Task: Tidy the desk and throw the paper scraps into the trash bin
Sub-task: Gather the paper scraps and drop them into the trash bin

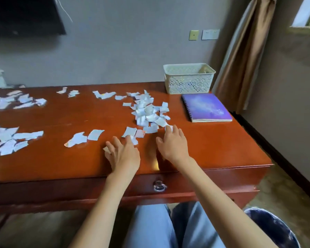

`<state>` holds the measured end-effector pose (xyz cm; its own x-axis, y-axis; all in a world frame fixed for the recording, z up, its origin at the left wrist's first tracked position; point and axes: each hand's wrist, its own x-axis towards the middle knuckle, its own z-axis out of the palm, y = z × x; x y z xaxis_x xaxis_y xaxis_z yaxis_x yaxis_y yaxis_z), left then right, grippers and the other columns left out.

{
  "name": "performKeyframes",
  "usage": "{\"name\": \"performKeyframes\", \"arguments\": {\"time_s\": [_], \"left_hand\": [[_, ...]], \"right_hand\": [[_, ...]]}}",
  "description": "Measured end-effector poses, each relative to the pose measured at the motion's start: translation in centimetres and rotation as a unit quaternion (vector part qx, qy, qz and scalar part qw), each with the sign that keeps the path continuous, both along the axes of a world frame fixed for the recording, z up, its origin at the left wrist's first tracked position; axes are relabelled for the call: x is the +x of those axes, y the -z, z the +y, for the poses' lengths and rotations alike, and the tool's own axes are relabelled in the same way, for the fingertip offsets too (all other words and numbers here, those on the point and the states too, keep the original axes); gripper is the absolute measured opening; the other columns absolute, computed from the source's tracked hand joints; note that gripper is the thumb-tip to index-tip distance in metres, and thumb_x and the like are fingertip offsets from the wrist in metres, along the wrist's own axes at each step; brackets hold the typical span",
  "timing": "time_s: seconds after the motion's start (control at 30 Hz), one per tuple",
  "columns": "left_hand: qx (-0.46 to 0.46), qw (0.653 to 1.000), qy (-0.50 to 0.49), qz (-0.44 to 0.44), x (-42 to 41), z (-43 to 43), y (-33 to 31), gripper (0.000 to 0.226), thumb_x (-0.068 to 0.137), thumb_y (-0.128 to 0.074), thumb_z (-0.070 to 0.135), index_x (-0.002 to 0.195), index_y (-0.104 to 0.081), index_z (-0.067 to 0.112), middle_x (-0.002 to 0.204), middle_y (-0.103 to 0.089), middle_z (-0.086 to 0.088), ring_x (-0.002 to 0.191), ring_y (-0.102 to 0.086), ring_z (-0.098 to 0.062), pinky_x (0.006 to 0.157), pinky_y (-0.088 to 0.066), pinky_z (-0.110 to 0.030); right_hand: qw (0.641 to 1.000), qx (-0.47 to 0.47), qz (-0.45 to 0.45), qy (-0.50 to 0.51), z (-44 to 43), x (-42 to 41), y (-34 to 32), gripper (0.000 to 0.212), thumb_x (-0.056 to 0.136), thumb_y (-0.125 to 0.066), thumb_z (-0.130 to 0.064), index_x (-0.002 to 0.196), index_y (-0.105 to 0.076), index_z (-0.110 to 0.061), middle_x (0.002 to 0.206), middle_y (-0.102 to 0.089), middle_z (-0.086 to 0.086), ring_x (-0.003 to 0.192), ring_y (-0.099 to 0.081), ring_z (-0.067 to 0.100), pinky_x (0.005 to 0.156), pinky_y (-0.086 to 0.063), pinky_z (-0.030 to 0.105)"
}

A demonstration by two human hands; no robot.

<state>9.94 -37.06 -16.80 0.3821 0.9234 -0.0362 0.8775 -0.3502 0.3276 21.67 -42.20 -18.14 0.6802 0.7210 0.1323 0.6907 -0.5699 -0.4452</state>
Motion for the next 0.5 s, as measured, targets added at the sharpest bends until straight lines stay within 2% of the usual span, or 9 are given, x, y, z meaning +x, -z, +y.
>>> {"name": "performKeyframes", "arguments": {"time_s": [0.03,0.1,0.17,0.23,0.3,0.4,0.5], "left_hand": [[-0.020,1.000,-0.016,0.012,-0.6,0.8,0.4,0.050,0.101,-0.032,0.027,0.148,-0.017,0.020,0.157,-0.003,-0.019,0.145,0.000,-0.039,0.118,-0.009,-0.049],[-0.042,0.999,-0.016,0.000,-1.1,2.0,0.7,0.051,0.102,-0.028,0.028,0.150,-0.012,0.021,0.157,0.001,-0.021,0.146,0.002,-0.039,0.119,-0.004,-0.047],[-0.057,0.996,0.010,-0.065,-1.0,2.7,0.5,0.050,0.102,-0.027,0.024,0.150,-0.014,0.022,0.159,0.000,-0.016,0.147,-0.001,-0.034,0.119,-0.007,-0.042],[-0.087,0.985,0.048,-0.139,-0.6,2.8,0.3,0.051,0.101,-0.030,0.020,0.150,-0.015,0.024,0.160,0.000,-0.010,0.148,-0.001,-0.028,0.119,-0.011,-0.039],[-0.090,0.977,0.086,-0.171,0.0,3.1,0.4,0.053,0.101,-0.034,0.021,0.149,-0.015,0.026,0.160,0.002,-0.007,0.148,0.001,-0.024,0.118,-0.012,-0.038],[-0.036,0.984,0.108,-0.138,1.0,4.6,1.0,0.057,0.099,-0.036,0.035,0.150,-0.012,0.026,0.160,0.006,-0.007,0.148,0.007,-0.024,0.119,-0.009,-0.039],[-0.010,0.990,0.121,-0.070,1.9,6.7,1.8,0.065,0.096,-0.034,0.048,0.150,-0.008,0.024,0.159,0.003,-0.011,0.148,0.006,-0.026,0.119,-0.004,-0.039]], "right_hand": [[1.000,-0.012,0.010,-0.006,0.8,-0.3,0.3,0.047,0.094,-0.043,-0.030,0.133,-0.038,-0.004,0.140,-0.040,0.018,0.131,-0.034,0.036,0.110,-0.027,0.041],[0.999,-0.034,0.011,-0.031,1.9,-0.7,0.5,0.046,0.095,-0.043,-0.028,0.132,-0.038,-0.002,0.137,-0.041,0.019,0.130,-0.035,0.035,0.109,-0.028,0.040],[0.997,-0.036,0.014,-0.069,2.7,-0.9,0.3,0.043,0.095,-0.042,-0.024,0.132,-0.037,-0.001,0.137,-0.042,0.018,0.130,-0.036,0.033,0.108,-0.029,0.037],[0.995,-0.002,0.044,-0.091,3.2,-0.7,-0.1,0.042,0.095,-0.041,-0.018,0.133,-0.038,-0.001,0.139,-0.042,0.017,0.129,-0.039,0.033,0.104,-0.033,0.037],[0.996,0.055,0.026,-0.071,3.6,0.1,-0.3,0.041,0.093,-0.043,-0.013,0.132,-0.043,-0.003,0.140,-0.041,0.017,0.129,-0.039,0.035,0.103,-0.034,0.037],[0.992,0.103,-0.075,-0.019,4.4,2.1,-0.2,0.043,0.091,-0.044,-0.021,0.128,-0.048,-0.001,0.145,-0.034,0.019,0.136,-0.029,0.035,0.109,-0.029,0.039],[0.996,0.036,-0.072,-0.035,5.6,3.5,0.0,0.054,0.094,-0.040,-0.036,0.139,-0.034,-0.008,0.154,-0.019,0.016,0.143,-0.017,0.030,0.112,-0.024,0.042]]}}
